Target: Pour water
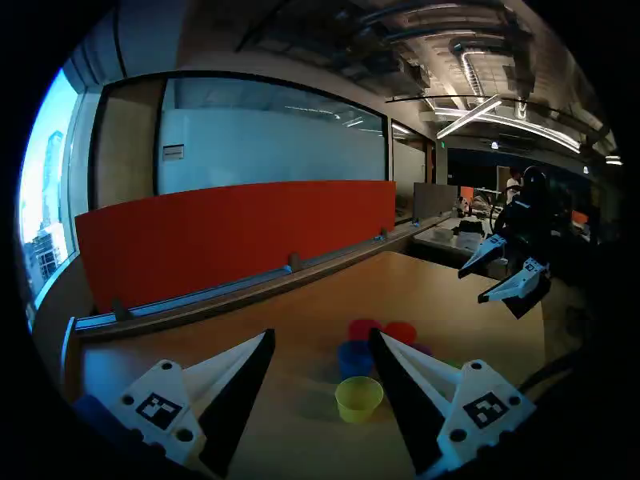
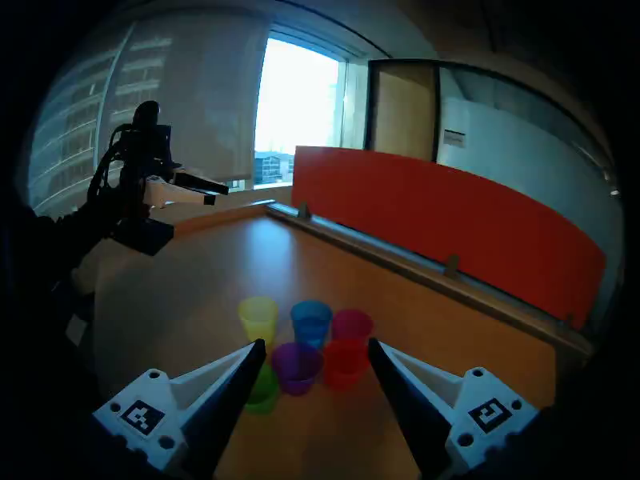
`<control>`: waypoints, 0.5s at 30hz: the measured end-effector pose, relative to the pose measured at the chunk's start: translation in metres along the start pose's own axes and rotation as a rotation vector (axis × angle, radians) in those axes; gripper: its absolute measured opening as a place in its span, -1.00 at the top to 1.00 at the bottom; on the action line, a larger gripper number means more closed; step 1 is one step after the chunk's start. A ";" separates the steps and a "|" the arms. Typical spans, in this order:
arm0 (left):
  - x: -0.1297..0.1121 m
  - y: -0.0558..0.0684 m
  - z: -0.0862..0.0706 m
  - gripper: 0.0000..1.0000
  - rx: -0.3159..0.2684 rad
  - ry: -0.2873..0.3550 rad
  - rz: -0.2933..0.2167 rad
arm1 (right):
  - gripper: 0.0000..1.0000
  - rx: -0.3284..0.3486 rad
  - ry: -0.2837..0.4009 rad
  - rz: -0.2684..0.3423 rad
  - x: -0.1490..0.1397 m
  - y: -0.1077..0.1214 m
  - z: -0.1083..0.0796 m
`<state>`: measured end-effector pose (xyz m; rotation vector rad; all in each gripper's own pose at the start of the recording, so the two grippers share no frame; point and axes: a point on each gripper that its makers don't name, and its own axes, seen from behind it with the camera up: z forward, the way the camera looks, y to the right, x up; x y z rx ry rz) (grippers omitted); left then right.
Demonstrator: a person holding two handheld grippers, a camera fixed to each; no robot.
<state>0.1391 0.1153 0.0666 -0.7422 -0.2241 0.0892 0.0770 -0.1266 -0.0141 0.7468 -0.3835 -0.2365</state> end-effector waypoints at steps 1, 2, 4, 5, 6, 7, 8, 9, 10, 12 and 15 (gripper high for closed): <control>-0.001 0.001 0.001 -0.72 -0.003 -0.001 0.000 | -0.99 0.003 -0.004 0.000 -0.003 -0.001 0.001; -0.002 0.001 0.002 -0.72 -0.006 -0.003 0.001 | -0.99 0.006 -0.008 0.000 -0.006 -0.001 0.002; -0.004 0.002 0.004 -0.72 -0.011 -0.007 0.002 | -0.99 0.014 -0.018 0.002 -0.011 -0.003 0.005; -0.006 0.003 0.005 -0.72 -0.014 -0.008 0.003 | -0.99 0.018 -0.024 0.003 -0.015 -0.004 0.006; -0.007 0.003 0.006 -0.72 -0.016 -0.009 0.005 | -0.99 0.021 -0.030 0.003 -0.017 -0.005 0.007; -0.007 0.003 0.007 -0.72 -0.018 -0.010 0.008 | -0.99 0.025 -0.035 0.003 -0.020 -0.006 0.009; -0.008 0.004 0.009 -0.72 -0.020 -0.010 0.011 | -0.99 0.029 -0.042 0.003 -0.023 -0.007 0.010; -0.008 0.004 0.010 -0.72 -0.020 -0.011 0.014 | -0.99 0.032 -0.047 0.002 -0.026 -0.007 0.011; -0.008 0.004 0.011 -0.72 -0.020 -0.012 0.017 | -0.99 0.035 -0.052 0.001 -0.029 -0.008 0.012; -0.008 0.004 0.013 -0.72 -0.021 -0.013 0.022 | -0.99 0.041 -0.061 -0.001 -0.034 -0.010 0.015; -0.008 0.005 0.015 -0.72 -0.027 -0.016 0.026 | -0.99 0.049 -0.074 -0.005 -0.042 -0.013 0.018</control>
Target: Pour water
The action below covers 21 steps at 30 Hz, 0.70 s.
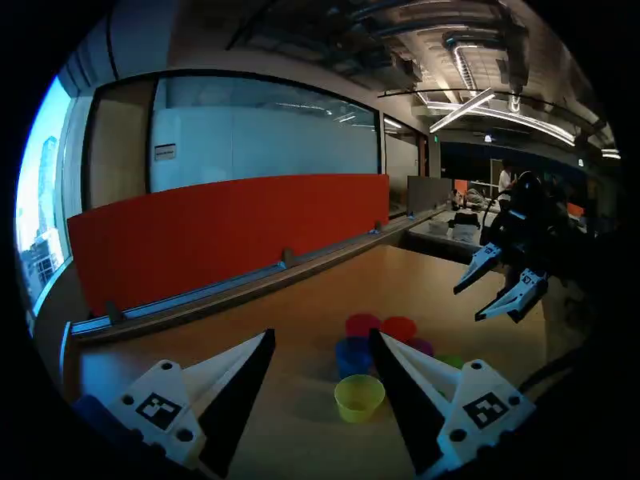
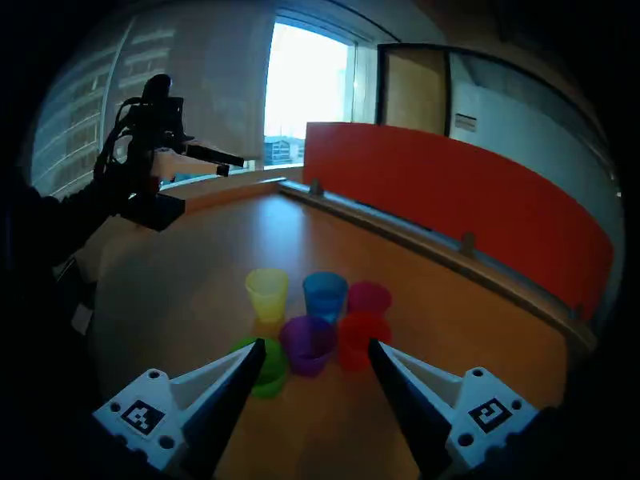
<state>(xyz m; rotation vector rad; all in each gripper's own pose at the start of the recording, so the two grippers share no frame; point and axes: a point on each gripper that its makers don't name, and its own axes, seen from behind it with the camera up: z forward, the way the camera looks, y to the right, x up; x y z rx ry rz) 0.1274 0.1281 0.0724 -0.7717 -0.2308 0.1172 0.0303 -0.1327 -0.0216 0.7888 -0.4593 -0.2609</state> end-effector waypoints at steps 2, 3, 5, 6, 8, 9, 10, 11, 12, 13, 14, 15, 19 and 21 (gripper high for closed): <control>0.000 0.001 0.002 -0.72 -0.004 -0.001 0.002 | -0.99 0.006 -0.007 -0.003 -0.005 -0.003 0.003; 0.000 0.001 0.002 -0.72 -0.006 -0.002 0.004 | -0.99 0.009 -0.009 -0.004 -0.007 -0.003 0.004; 0.000 0.002 0.004 -0.72 -0.008 -0.004 0.006 | -0.99 0.013 -0.013 -0.005 -0.011 -0.005 0.007; -0.001 0.002 0.004 -0.72 -0.009 -0.005 0.008 | -0.99 0.015 -0.015 -0.006 -0.013 -0.006 0.008; -0.002 0.003 0.006 -0.72 -0.011 -0.006 0.014 | -0.99 0.019 -0.022 -0.007 -0.018 -0.007 0.010; -0.002 0.004 0.006 -0.72 -0.011 -0.008 0.017 | -0.99 0.020 -0.025 -0.008 -0.020 -0.008 0.011; -0.003 0.004 0.007 -0.72 -0.010 -0.010 0.020 | -0.99 0.022 -0.028 -0.009 -0.021 -0.009 0.011; -0.004 0.004 0.007 -0.72 -0.010 -0.012 0.023 | -0.99 0.023 -0.031 -0.010 -0.023 -0.009 0.012; -0.004 0.004 0.008 -0.72 -0.010 -0.014 0.026 | -0.99 0.025 -0.034 -0.011 -0.025 -0.010 0.013; -0.005 0.004 0.009 -0.72 -0.011 -0.016 0.028 | -0.99 0.026 -0.037 -0.012 -0.027 -0.010 0.014; -0.006 0.004 0.009 -0.72 -0.011 -0.018 0.031 | -0.99 0.028 -0.041 -0.014 -0.029 -0.011 0.014; -0.006 0.004 0.010 -0.72 -0.012 -0.019 0.032 | -0.99 0.029 -0.045 -0.014 -0.031 -0.011 0.015; -0.008 0.005 0.012 -0.72 -0.015 -0.023 0.032 | -0.99 0.038 -0.063 -0.013 -0.041 -0.014 0.018; -0.009 0.005 0.014 -0.72 -0.016 -0.023 0.031 | -0.99 0.044 -0.071 -0.012 -0.045 -0.015 0.019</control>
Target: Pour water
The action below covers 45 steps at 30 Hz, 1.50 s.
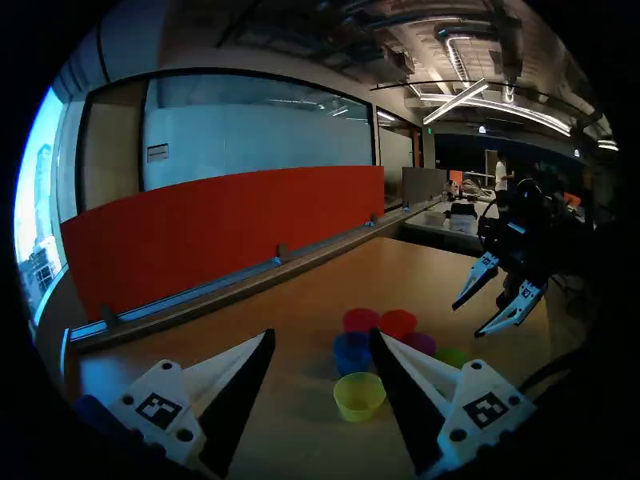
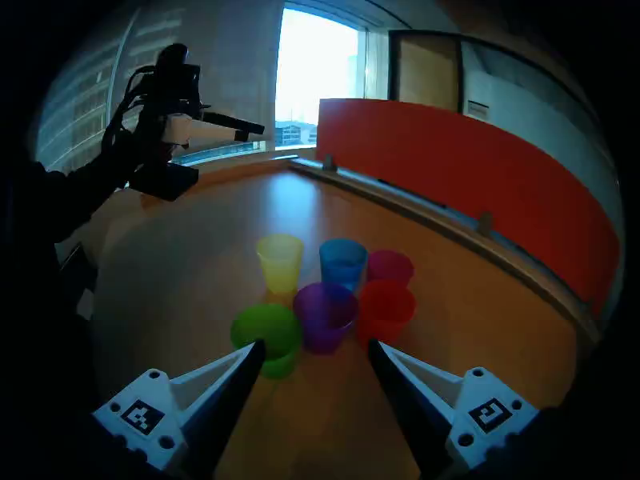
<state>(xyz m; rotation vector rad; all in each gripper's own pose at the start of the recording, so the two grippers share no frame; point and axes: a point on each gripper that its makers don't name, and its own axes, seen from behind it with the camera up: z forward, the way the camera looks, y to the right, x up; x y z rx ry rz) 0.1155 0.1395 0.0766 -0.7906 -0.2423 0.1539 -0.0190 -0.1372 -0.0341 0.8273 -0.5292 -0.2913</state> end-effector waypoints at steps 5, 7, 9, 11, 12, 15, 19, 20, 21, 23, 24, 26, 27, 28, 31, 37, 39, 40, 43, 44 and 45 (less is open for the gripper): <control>-0.002 0.002 0.003 -0.72 -0.007 -0.005 0.003 | -0.99 0.015 -0.021 -0.006 -0.009 -0.005 0.005; -0.003 0.002 0.004 -0.72 -0.008 -0.010 0.007 | -0.99 0.021 -0.029 -0.011 -0.013 -0.006 0.007; -0.005 0.002 0.006 -0.72 -0.009 -0.014 0.010 | -0.99 0.027 -0.038 -0.016 -0.016 -0.008 0.009; -0.006 0.003 0.007 -0.72 -0.011 -0.017 0.013 | -0.99 0.034 -0.045 -0.021 -0.019 -0.011 0.012; -0.006 0.004 0.008 -0.72 -0.013 -0.019 0.014 | -0.99 0.038 -0.049 -0.023 -0.021 -0.012 0.014; -0.008 0.006 0.010 -0.72 -0.019 -0.024 0.017 | -0.99 0.050 -0.060 -0.029 -0.026 -0.015 0.017; -0.012 0.007 0.014 -0.72 -0.023 -0.033 0.022 | -0.99 0.066 -0.078 -0.037 -0.033 -0.019 0.022; -0.013 0.007 0.015 -0.72 -0.024 -0.035 0.024 | -0.99 0.070 -0.083 -0.039 -0.035 -0.020 0.023; -0.013 0.007 0.016 -0.72 -0.025 -0.036 0.025 | -0.99 0.074 -0.088 -0.041 -0.036 -0.021 0.024; -0.014 0.007 0.018 -0.72 -0.028 -0.039 0.026 | -0.99 0.083 -0.096 -0.043 -0.039 -0.024 0.027; -0.015 0.008 0.019 -0.72 -0.030 -0.040 0.026 | -0.99 0.087 -0.099 -0.044 -0.039 -0.025 0.028; -0.016 0.009 0.021 -0.72 -0.034 -0.041 0.026 | -0.99 0.096 -0.105 -0.047 -0.041 -0.028 0.031; -0.016 0.009 0.022 -0.72 -0.035 -0.042 0.026 | -0.99 0.100 -0.107 -0.049 -0.041 -0.029 0.033; -0.016 0.009 0.023 -0.72 -0.036 -0.043 0.027 | -0.99 0.103 -0.109 -0.051 -0.041 -0.030 0.034; -0.018 0.009 0.025 -0.72 -0.037 -0.045 0.029 | -0.99 0.114 -0.116 -0.057 -0.043 -0.033 0.039; -0.020 0.009 0.026 -0.72 -0.035 -0.046 0.032 | -0.99 0.133 -0.123 -0.065 -0.042 -0.041 0.050; -0.021 0.008 0.026 -0.72 -0.035 -0.046 0.030 | -0.99 0.138 -0.123 -0.068 -0.042 -0.044 0.054; -0.021 0.008 0.026 -0.72 -0.035 -0.046 0.029 | -0.99 0.140 -0.123 -0.069 -0.041 -0.045 0.055; -0.023 0.007 0.026 -0.72 -0.034 -0.046 0.028 | -0.99 0.144 -0.122 -0.074 -0.040 -0.047 0.060; -0.023 0.006 0.026 -0.72 -0.034 -0.046 0.028 | -0.99 0.145 -0.122 -0.075 -0.039 -0.048 0.061; -0.024 0.006 0.025 -0.72 -0.034 -0.046 0.027 | -0.99 0.146 -0.122 -0.076 -0.039 -0.049 0.063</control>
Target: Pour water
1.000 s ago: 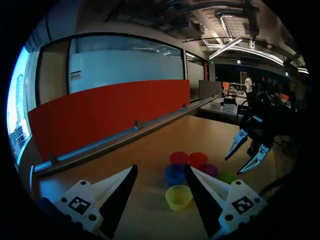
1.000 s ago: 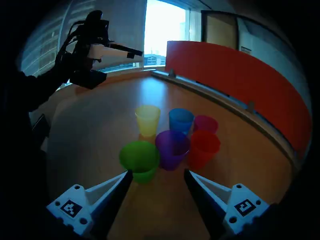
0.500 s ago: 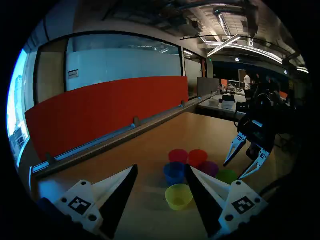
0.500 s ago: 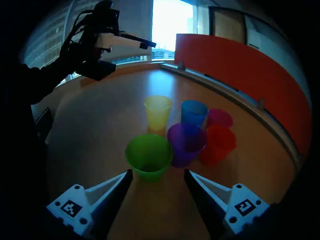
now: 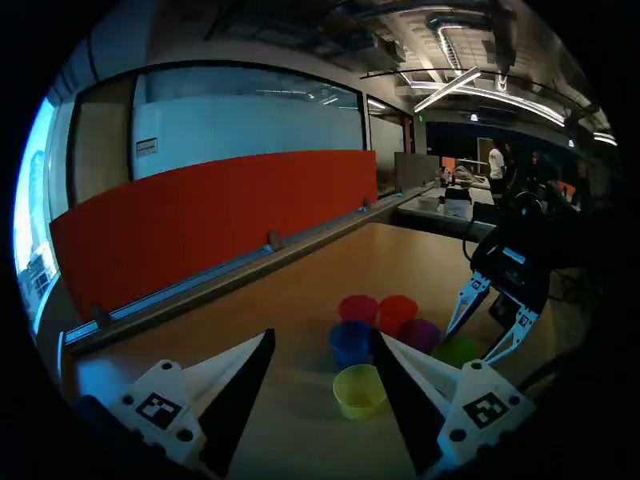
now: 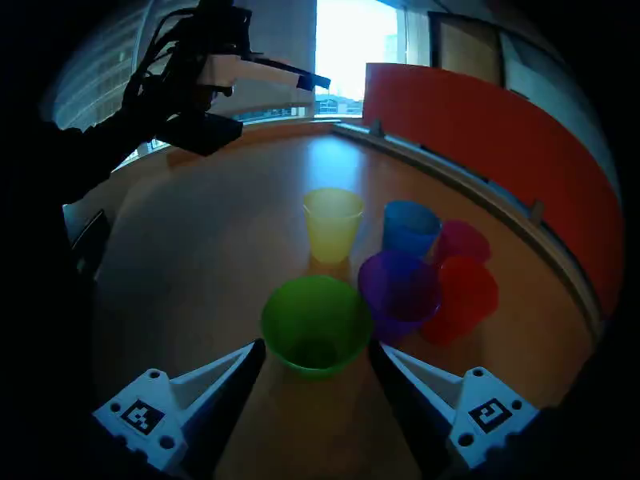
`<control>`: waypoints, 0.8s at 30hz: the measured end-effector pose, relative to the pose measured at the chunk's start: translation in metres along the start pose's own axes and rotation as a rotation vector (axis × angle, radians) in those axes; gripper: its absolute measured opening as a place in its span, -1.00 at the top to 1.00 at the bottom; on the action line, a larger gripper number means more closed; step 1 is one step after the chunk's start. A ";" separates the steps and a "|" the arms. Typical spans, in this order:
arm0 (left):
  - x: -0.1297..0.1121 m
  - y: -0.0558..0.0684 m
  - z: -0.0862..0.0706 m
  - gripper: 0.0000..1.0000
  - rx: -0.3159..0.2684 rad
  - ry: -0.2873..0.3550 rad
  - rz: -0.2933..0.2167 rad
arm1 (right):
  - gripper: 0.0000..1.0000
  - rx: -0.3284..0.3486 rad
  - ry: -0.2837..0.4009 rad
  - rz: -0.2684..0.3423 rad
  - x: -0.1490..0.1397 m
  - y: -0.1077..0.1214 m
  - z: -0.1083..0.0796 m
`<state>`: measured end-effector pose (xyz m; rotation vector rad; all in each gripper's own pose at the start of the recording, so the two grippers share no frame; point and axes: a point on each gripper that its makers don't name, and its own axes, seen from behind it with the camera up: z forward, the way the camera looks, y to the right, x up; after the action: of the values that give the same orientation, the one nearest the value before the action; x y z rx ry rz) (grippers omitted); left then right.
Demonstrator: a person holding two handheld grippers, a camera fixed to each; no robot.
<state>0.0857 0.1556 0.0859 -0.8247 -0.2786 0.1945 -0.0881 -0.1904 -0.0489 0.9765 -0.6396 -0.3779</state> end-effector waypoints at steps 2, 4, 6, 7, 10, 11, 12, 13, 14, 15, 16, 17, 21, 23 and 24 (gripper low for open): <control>-0.001 -0.001 -0.001 -0.72 0.001 0.000 -0.001 | -0.99 0.001 -0.001 -0.001 0.001 0.000 0.003; -0.002 -0.001 -0.001 -0.72 -0.001 0.001 -0.002 | -0.99 0.002 0.000 -0.002 0.003 0.000 0.005; -0.002 -0.001 -0.001 -0.72 -0.002 0.001 -0.004 | -0.99 0.003 0.000 -0.004 0.004 -0.001 0.007; -0.003 -0.001 -0.001 -0.72 -0.002 0.001 -0.004 | -0.99 0.003 0.000 -0.004 0.004 -0.001 0.008; -0.004 -0.002 0.000 -0.72 -0.001 0.001 -0.004 | -0.99 0.003 0.000 -0.007 0.006 -0.001 0.010; -0.004 -0.003 0.000 -0.72 0.000 0.001 -0.003 | -0.99 0.003 0.000 -0.009 0.007 -0.001 0.011; -0.004 -0.003 0.000 -0.72 0.000 0.001 -0.003 | -0.99 0.003 0.000 -0.009 0.007 -0.001 0.012; -0.004 -0.003 0.000 -0.72 0.000 0.002 -0.004 | -0.99 0.004 0.001 -0.009 0.007 -0.001 0.013; -0.004 -0.003 0.000 -0.72 -0.001 0.002 -0.005 | -0.99 0.005 0.002 -0.009 0.007 -0.001 0.014; -0.004 -0.004 0.000 -0.72 -0.001 0.002 -0.006 | -0.99 0.005 0.003 -0.008 0.008 -0.001 0.015; -0.005 -0.004 0.000 -0.72 -0.001 0.002 -0.007 | -0.99 0.005 0.004 -0.007 0.008 -0.001 0.015; -0.005 -0.004 0.000 -0.72 -0.002 0.002 -0.008 | -0.99 0.005 0.005 -0.006 0.008 -0.001 0.016; -0.006 -0.005 0.000 -0.72 -0.001 0.001 -0.005 | -0.99 0.000 0.007 -0.003 0.008 0.000 0.019; -0.006 -0.005 0.000 -0.72 -0.002 0.000 -0.005 | -0.98 0.002 0.006 -0.005 0.008 -0.001 0.020; -0.006 -0.005 0.000 -0.72 -0.002 0.000 -0.006 | -0.97 0.003 0.005 -0.006 0.008 -0.001 0.020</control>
<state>0.0806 0.1508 0.0882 -0.8258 -0.2808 0.1889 -0.0949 -0.2086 -0.0388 0.9822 -0.6329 -0.3793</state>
